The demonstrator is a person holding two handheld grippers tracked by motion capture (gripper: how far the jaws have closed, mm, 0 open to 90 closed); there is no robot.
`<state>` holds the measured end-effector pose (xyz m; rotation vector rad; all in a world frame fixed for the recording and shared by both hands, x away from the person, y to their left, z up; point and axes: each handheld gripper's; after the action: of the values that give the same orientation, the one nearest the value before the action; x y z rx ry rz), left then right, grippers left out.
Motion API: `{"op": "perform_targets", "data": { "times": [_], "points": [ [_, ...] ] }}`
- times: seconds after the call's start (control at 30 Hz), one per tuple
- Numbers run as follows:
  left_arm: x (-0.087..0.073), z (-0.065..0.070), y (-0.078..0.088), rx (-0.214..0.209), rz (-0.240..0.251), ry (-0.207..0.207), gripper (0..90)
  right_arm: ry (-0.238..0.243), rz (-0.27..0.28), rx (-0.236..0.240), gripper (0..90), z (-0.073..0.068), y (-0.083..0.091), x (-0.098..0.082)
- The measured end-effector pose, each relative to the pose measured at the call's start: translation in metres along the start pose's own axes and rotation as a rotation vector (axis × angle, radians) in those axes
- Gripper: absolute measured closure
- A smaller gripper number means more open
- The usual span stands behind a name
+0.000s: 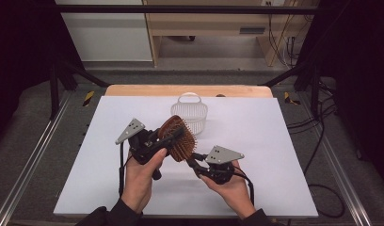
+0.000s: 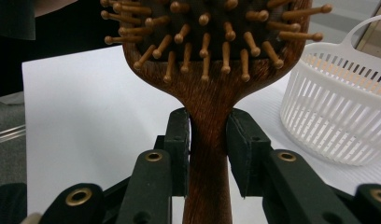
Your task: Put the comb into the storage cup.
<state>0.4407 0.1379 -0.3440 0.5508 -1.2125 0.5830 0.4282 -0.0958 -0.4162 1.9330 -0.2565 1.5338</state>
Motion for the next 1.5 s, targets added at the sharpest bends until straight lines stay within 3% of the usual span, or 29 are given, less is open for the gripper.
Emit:
{"op": "perform_targets", "data": {
  "times": [0.3,0.5,0.53,0.57,0.6,0.63,0.8,1.0,1.17,1.2,1.5],
  "points": [
    [0.005,0.000,0.000,0.017,-0.004,-0.037,51.7,-0.019,0.013,-0.021,48.4,0.003,0.003,0.000],
    [0.013,-0.003,0.002,0.037,-0.009,-0.069,51.6,-0.056,0.038,-0.058,23.6,0.014,0.015,-0.005],
    [0.015,-0.004,0.002,0.040,-0.009,-0.075,51.6,-0.056,0.038,-0.058,23.6,0.014,0.015,-0.005],
    [0.016,-0.005,0.002,0.044,-0.012,-0.083,51.6,-0.067,0.059,-0.096,18.5,0.018,0.018,-0.007],
    [0.018,-0.005,0.003,0.046,-0.016,-0.091,51.6,-0.067,0.059,-0.096,18.5,0.018,0.018,-0.007],
    [0.020,-0.006,0.003,0.050,-0.014,-0.094,51.6,-0.055,0.067,-0.138,15.5,0.023,0.021,-0.011],
    [0.029,-0.006,0.004,0.060,-0.013,-0.121,51.6,-0.081,0.053,-0.162,12.4,0.034,0.033,-0.021],
    [0.045,-0.005,0.003,0.067,0.003,-0.150,51.6,-0.105,0.056,-0.186,7.0,0.047,0.060,-0.030],
    [0.060,-0.004,-0.002,0.068,0.005,-0.172,51.6,-0.139,0.062,-0.244,4.3,0.059,0.079,-0.040],
    [0.066,-0.002,-0.004,0.069,0.001,-0.192,51.6,-0.155,0.068,-0.260,4.0,0.062,0.086,-0.044],
    [0.089,0.001,-0.019,0.071,0.012,-0.234,51.5,-0.203,0.106,-0.304,4.4,0.073,0.100,-0.054]
  ]
}}
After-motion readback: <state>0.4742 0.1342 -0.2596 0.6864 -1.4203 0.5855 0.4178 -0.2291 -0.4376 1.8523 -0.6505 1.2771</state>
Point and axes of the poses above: each handheld gripper's, and its own axes: y roughly backward along the jaws, x roughly out of its top, z roughly to its right, and after that the axes turned 8 degrees about -y, right-handed
